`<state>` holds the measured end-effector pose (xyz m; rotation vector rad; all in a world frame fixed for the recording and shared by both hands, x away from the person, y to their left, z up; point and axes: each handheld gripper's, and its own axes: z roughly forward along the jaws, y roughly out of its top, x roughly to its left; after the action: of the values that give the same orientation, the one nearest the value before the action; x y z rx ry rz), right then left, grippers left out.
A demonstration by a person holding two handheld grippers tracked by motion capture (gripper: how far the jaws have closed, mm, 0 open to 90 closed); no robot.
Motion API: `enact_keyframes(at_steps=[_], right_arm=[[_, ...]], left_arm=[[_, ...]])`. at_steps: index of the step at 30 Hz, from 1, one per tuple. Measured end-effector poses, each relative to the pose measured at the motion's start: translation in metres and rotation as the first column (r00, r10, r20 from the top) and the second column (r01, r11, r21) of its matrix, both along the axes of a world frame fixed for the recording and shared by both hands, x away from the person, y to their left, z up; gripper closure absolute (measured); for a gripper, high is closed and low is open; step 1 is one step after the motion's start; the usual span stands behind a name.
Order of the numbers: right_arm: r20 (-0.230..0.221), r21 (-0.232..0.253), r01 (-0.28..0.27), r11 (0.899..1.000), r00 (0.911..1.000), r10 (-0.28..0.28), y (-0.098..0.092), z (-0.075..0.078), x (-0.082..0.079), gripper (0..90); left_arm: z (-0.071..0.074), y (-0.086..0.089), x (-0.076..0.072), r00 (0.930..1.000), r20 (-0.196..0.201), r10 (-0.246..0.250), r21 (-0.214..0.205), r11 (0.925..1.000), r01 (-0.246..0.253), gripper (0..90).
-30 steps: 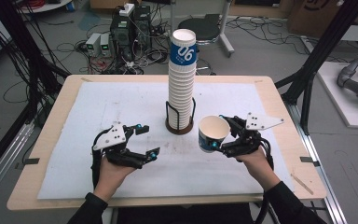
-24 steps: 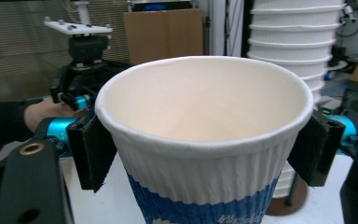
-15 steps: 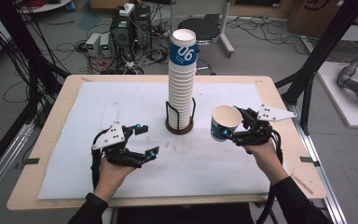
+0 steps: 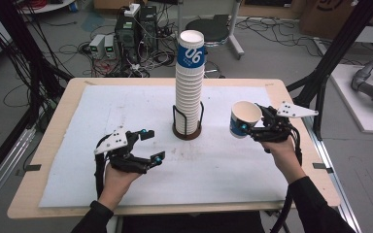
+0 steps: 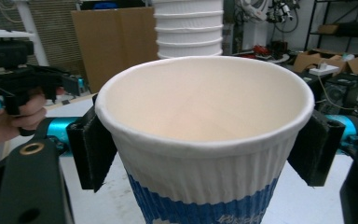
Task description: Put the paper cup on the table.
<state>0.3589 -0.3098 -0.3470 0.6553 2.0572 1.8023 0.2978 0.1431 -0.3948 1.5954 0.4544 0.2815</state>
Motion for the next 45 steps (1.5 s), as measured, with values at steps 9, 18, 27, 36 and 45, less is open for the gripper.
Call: enact_keyframes(at_steps=[9, 18, 27, 36, 45], right_arm=[[-0.004, 0.000, 0.049, 0.999, 0.9988, -0.049, -0.014, -0.002, 0.013, 21.1], [-0.020, 0.003, 0.080, 0.997, 0.9966, -0.080, -0.022, -0.008, 0.023, 21.0], [-0.033, 0.020, 0.107, 0.994, 0.9938, -0.106, -0.024, -0.014, 0.034, 21.0], [-0.047, 0.003, 0.126, 0.992, 0.9909, -0.126, -0.022, -0.023, 0.045, 21.0], [-0.060, -0.022, 0.193, 0.981, 0.9793, -0.193, -0.018, -0.034, 0.055, 21.0]], left_arm=[[-0.002, 0.000, 0.001, 1.0000, -0.002, 0.001, 0.008, 1.0000, -0.001, 15.1], [-0.003, -0.001, 0.001, 1.0000, -0.002, 0.000, 0.017, 0.9999, 0.000, 15.1], [-0.004, -0.001, 0.002, 1.0000, -0.001, 0.004, 0.021, 0.9998, -0.004, 15.2], [-0.005, -0.002, 0.002, 1.0000, 0.000, 0.001, 0.024, 0.9997, -0.001, 15.1], [-0.005, -0.003, 0.002, 1.0000, 0.001, -0.001, 0.031, 0.9995, 0.001, 15.2]])
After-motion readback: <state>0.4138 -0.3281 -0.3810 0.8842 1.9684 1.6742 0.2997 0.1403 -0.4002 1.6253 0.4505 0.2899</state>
